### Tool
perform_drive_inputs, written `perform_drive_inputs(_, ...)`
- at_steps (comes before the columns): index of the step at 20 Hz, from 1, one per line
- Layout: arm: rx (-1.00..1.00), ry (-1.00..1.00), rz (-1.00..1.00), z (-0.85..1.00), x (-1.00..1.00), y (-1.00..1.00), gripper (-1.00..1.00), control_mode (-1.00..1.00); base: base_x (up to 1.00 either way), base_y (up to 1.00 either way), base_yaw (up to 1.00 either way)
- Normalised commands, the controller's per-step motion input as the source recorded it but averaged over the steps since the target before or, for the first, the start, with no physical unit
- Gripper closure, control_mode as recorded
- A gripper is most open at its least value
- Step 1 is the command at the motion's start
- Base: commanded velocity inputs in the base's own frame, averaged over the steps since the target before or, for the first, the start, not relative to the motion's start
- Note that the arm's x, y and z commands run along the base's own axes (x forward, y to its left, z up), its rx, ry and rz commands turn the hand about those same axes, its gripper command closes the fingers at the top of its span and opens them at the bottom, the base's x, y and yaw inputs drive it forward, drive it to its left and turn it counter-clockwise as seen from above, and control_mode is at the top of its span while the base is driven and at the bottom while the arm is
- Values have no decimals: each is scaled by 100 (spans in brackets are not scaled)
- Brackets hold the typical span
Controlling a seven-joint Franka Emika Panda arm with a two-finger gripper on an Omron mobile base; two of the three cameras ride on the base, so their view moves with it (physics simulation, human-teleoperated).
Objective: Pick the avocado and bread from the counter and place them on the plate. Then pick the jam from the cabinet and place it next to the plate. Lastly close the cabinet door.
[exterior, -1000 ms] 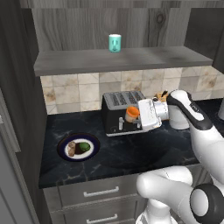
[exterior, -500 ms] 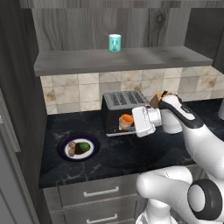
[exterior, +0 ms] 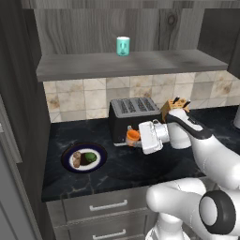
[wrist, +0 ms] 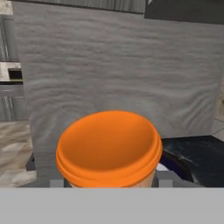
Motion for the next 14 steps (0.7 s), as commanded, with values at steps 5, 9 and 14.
perform_drive_inputs(5,0,0,0,-33,0,0,100,-100,0,0,0)
perform_drive_inputs(9,0,0,0,-36,0,2,100,-100,0,0,0)
perform_drive_inputs(14,0,0,0,-39,0,7,100,-100,0,0,0)
